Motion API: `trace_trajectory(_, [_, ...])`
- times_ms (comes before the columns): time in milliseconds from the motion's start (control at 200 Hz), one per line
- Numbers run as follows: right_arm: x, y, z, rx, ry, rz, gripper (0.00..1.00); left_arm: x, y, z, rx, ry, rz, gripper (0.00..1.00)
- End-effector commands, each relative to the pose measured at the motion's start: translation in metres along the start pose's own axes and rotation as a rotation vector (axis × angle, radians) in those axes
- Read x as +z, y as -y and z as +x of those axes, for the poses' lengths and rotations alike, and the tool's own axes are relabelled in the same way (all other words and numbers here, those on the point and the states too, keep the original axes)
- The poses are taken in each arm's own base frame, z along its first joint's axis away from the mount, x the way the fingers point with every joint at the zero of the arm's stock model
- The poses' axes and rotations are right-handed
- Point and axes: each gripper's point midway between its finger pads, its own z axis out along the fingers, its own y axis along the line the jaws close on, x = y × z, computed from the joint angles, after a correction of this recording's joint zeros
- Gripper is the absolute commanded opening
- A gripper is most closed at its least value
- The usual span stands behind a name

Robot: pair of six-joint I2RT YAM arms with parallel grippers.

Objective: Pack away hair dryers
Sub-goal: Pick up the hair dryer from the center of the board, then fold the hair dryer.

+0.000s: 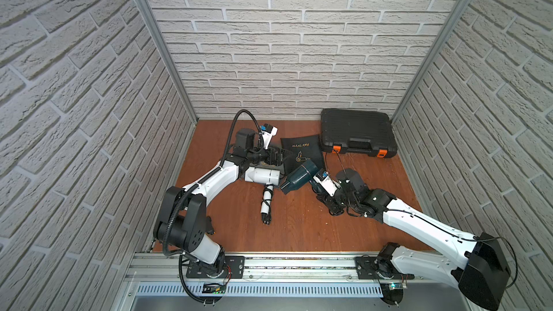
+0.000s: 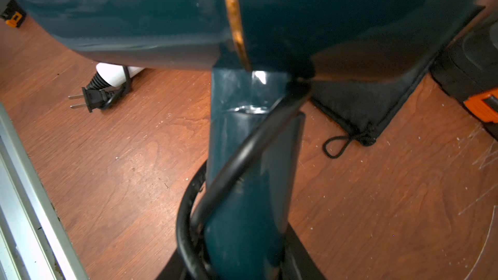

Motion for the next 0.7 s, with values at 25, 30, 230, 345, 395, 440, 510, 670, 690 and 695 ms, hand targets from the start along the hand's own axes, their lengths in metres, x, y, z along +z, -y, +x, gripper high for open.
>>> trace_trajectory(25, [-0.01, -0.006, -0.056, -0.09, 0.165, -0.011, 0.11, 0.008, 0.041, -0.002, 0.075, -0.038, 0.166, 0.98])
trace_trajectory(30, [-0.01, -0.007, -0.056, -0.092, 0.168, -0.011, 0.11, 0.008, 0.042, -0.003, 0.076, -0.038, 0.169, 0.98])
trace_trajectory(230, [-0.009, -0.006, -0.064, -0.101, 0.175, -0.007, 0.11, 0.01, 0.052, 0.015, 0.077, -0.091, 0.204, 0.98])
trace_trajectory(345, [-0.007, -0.005, -0.066, -0.095, 0.165, -0.007, 0.11, 0.013, 0.056, 0.029, 0.102, -0.138, 0.18, 0.98])
trace_trajectory(395, [-0.008, -0.005, -0.067, -0.092, 0.169, -0.007, 0.11, 0.013, 0.057, 0.034, 0.101, -0.155, 0.18, 0.98])
trace_trajectory(440, [-0.009, -0.006, -0.069, -0.088, 0.176, -0.009, 0.11, 0.014, 0.057, 0.039, 0.096, -0.165, 0.183, 0.98])
trace_trajectory(510, [-0.012, -0.005, -0.071, -0.088, 0.191, -0.007, 0.11, 0.015, 0.058, 0.044, 0.092, -0.177, 0.192, 0.97])
trace_trajectory(670, [-0.018, -0.003, -0.074, -0.083, 0.213, 0.009, 0.11, 0.017, 0.069, 0.051, 0.097, -0.199, 0.227, 0.95])
trace_trajectory(690, [-0.019, -0.003, -0.075, -0.083, 0.218, 0.008, 0.11, 0.018, 0.07, 0.052, 0.096, -0.203, 0.231, 0.94])
trace_trajectory(695, [-0.019, -0.004, -0.074, -0.083, 0.218, 0.007, 0.11, 0.018, 0.07, 0.052, 0.095, -0.204, 0.233, 0.94])
